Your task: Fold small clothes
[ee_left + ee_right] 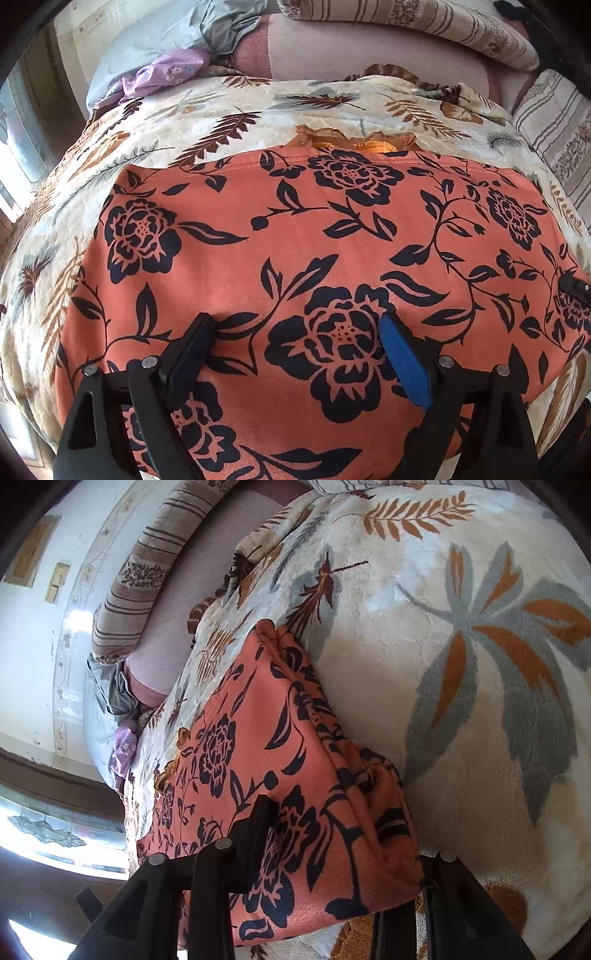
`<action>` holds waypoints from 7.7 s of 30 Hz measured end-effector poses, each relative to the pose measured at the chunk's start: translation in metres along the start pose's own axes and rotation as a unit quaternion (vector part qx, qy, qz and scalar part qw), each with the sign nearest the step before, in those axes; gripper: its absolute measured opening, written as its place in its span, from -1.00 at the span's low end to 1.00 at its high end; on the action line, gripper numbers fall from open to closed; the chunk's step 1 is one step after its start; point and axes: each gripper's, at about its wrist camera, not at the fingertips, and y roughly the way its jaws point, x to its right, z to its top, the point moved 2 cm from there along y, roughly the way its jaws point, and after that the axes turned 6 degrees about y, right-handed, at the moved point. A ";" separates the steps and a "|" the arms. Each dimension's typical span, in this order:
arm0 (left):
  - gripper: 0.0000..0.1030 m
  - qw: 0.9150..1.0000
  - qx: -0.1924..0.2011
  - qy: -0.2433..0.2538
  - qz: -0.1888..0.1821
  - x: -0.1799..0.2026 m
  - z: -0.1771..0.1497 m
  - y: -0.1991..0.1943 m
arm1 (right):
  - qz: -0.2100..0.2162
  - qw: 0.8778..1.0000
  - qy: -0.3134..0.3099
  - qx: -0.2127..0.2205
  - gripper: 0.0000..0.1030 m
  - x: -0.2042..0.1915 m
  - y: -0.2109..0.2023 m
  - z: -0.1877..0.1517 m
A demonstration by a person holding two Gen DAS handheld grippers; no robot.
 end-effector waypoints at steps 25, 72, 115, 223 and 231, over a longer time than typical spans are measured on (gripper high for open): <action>0.72 0.949 0.095 -0.298 -0.032 -0.249 -0.107 -0.097 | -0.003 0.898 -0.427 -0.109 -0.72 -0.272 0.120 -0.253; -0.69 0.925 -0.024 -0.193 -0.328 -0.227 0.041 0.043 | 0.043 0.878 -0.469 -0.084 -0.65 -0.292 0.103 -0.292; -0.02 0.983 0.075 -0.095 -0.140 -0.186 -0.060 -0.098 | 0.201 0.958 -0.171 -0.108 0.52 -0.136 0.001 -0.155; 0.48 0.959 0.007 -0.179 -0.218 -0.210 -0.015 -0.009 | 0.132 0.969 -0.138 -0.156 0.77 -0.155 0.087 -0.082; 0.46 0.979 0.041 -0.148 -0.137 -0.207 -0.017 -0.031 | 0.200 0.947 -0.197 -0.154 0.77 -0.218 0.070 -0.093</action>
